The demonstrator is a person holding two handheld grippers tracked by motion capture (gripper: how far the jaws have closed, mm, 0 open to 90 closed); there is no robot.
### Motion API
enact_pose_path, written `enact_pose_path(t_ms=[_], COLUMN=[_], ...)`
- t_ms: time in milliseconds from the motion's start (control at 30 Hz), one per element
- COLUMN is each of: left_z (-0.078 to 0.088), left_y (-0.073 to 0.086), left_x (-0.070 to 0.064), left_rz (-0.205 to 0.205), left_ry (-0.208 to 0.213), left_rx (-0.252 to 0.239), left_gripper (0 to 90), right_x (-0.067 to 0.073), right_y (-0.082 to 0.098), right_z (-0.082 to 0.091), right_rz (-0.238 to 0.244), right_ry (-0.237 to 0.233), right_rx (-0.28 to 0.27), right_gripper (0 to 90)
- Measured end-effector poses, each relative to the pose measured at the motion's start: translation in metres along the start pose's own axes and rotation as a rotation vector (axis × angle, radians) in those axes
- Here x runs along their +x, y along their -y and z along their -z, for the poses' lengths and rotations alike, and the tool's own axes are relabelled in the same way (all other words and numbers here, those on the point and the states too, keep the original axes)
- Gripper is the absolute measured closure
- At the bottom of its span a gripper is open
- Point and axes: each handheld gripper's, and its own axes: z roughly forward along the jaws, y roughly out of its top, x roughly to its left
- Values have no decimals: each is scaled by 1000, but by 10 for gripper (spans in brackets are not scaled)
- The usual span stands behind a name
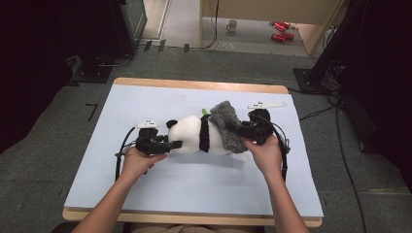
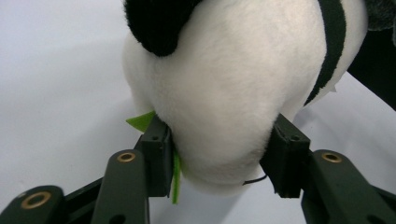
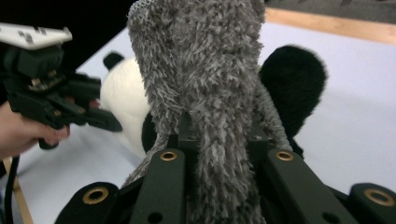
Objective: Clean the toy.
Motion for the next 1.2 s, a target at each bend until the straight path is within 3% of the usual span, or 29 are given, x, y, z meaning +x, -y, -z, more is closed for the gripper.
enact_pose_path(t_ms=[67, 200, 367, 567, 767, 933, 1200], left_z=[1, 2, 3, 10, 10, 1, -13], left_y=[0, -1, 0, 4, 9, 11, 13], left_x=[0, 0, -1, 0, 3, 6, 8], left_rz=[-10, -26, -40, -99, -108, -101, -104], left_ry=[1, 1, -9, -20, -32, -41, -54], left_rx=[1, -1, -7, -20, -12, -16, -34], left_gripper=[437, 357, 344, 348, 351, 345, 268], right_x=[0, -6, -8, -11, -14, -15, -12], right_y=[2, 5, 5, 4, 1, 0, 0], right_z=[-5, -10, -12, -15, -20, -24, -30], right_rz=[10, -2, -4, -8, -14, -5, 46], right_ry=[15, 9, 8, 14, 9, 19, 57], right_rx=[27, 4, -10, -27, -46, -55, -45], right_gripper=[762, 758, 753, 748, 742, 725, 713])
